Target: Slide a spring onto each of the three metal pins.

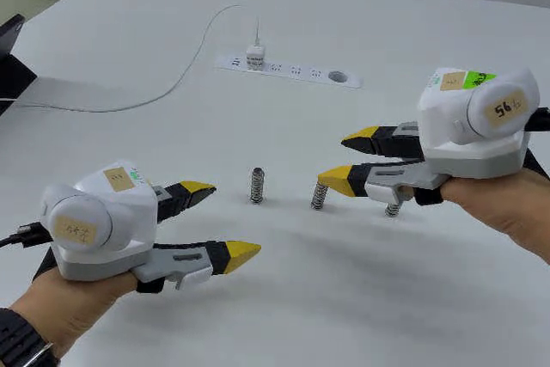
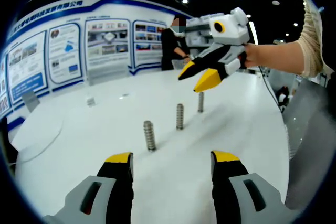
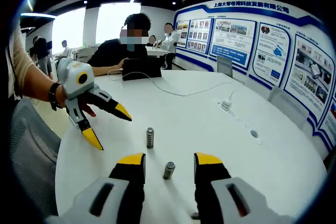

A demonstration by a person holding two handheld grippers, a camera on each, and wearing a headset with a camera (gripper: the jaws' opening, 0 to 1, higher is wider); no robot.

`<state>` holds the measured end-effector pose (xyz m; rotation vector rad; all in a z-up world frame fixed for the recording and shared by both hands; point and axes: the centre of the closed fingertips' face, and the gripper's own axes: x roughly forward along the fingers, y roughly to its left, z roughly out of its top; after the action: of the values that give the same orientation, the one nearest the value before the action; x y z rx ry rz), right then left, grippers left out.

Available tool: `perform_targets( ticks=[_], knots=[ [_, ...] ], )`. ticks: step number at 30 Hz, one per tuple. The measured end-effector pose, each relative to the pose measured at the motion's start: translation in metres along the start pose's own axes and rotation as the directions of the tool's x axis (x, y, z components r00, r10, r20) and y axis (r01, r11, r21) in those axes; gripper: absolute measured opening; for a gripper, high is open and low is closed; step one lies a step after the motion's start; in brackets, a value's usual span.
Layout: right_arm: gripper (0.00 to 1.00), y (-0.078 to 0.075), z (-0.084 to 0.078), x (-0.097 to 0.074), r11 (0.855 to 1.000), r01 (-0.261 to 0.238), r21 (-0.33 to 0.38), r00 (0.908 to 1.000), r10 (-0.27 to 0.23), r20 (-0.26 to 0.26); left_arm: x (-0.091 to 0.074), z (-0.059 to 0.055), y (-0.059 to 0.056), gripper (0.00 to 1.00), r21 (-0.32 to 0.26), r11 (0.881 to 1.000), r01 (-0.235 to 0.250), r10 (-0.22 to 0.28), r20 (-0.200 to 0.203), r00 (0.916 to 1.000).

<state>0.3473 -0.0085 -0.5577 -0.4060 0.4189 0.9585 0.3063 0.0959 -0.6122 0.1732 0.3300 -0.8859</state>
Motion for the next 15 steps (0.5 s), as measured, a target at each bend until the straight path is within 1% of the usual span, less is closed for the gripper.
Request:
perform_targets(
  ticks=[3, 9, 15],
  knots=[
    [0.40, -0.005, -0.006, -0.007, 1.000, 0.022, 0.003, 0.9998, -0.022, -0.001, 0.000, 0.000, 0.001, 0.61, 0.000, 1.000, -0.002, 0.002, -0.001, 1.0000],
    [0.44, -0.018, -0.018, -0.024, 0.998, 0.067, 0.024, 0.9977, -0.067, 0.013, 0.000, 0.001, 0.001, 0.62, 0.003, 1.000, -0.002, 0.002, -0.004, 1.0000],
    [0.48, -0.025, -0.040, -0.038, 0.994, 0.097, 0.051, 0.9953, -0.097, 0.000, 0.001, 0.005, -0.001, 0.63, 0.010, 1.000, 0.001, -0.001, -0.005, 1.0000]
  ],
)
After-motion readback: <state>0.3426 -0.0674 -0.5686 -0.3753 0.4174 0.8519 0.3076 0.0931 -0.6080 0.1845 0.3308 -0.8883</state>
